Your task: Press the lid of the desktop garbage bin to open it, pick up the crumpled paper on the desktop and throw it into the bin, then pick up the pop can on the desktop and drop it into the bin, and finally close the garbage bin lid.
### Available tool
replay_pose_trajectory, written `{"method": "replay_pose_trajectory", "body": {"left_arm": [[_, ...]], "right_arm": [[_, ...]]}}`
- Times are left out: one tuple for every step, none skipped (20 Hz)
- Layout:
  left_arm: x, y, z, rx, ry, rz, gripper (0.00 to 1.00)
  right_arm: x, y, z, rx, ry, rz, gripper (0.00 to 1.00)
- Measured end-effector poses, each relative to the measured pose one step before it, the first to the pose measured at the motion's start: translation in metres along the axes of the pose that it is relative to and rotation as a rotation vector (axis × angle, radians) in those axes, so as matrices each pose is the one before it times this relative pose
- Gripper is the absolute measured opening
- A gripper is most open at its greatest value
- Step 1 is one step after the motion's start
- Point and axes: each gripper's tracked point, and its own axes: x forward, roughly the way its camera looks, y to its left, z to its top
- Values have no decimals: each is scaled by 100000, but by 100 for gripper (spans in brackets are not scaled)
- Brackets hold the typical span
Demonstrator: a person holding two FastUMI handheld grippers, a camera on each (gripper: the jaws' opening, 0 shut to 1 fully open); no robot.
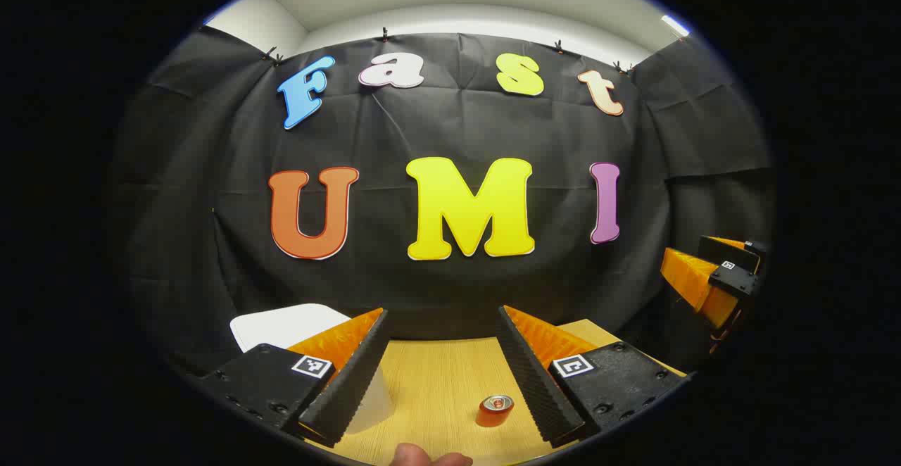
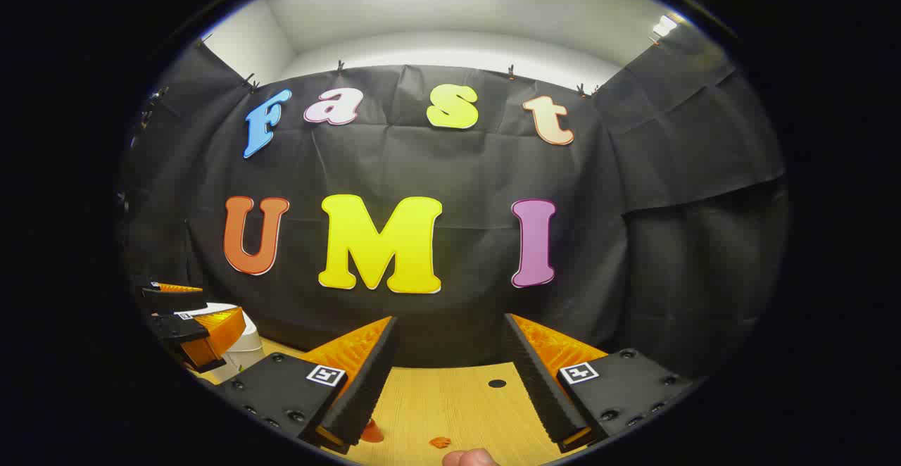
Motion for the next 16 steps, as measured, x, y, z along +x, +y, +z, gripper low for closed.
{"method": "replay_pose_trajectory", "body": {"left_arm": [[-8,51,-45,-79,186,212,98],[3,194,-241,173,270,351,98],[11,50,95,104,-197,422,98],[-71,64,-91,243,82,393,98],[-95,-50,-117,270,58,21,98],[-14,-29,169,192,-282,-176,98],[-10,-105,40,234,-95,-267,98],[-32,-36,-71,108,-70,-393,98],[-80,20,49,89,-5,58,98],[22,-50,-36,-18,-38,117,98],[5,-106,92,-199,-192,-331,98],[-76,-55,53,-191,-222,-398,98],[-83,-78,173,-293,-491,-442,98],[-79,-214,275,-324,-674,-802,98],[-69,-69,238,170,-497,212,98],[9,-107,208,259,-709,-284,98]], "right_arm": [[77,47,-76,-227,82,253,92],[49,53,124,-39,-242,109,94],[58,-12,1,45,-428,-12,92],[29,20,13,2,-51,-39,93],[41,39,-279,68,393,4,94],[-76,-39,-97,86,339,-64,94],[-47,26,-45,214,179,-30,94],[-79,-6,-16,-36,179,158,94],[-92,7,-166,-111,92,225,94],[17,-17,2,-3,168,209,94],[18,-83,-98,77,169,12,94],[34,-63,17,200,306,42,92],[118,-52,-222,196,384,87,92],[21,-89,-40,175,321,16,92],[-2,-155,-52,118,238,-16,94],[64,-36,75,-43,49,69,94]]}}
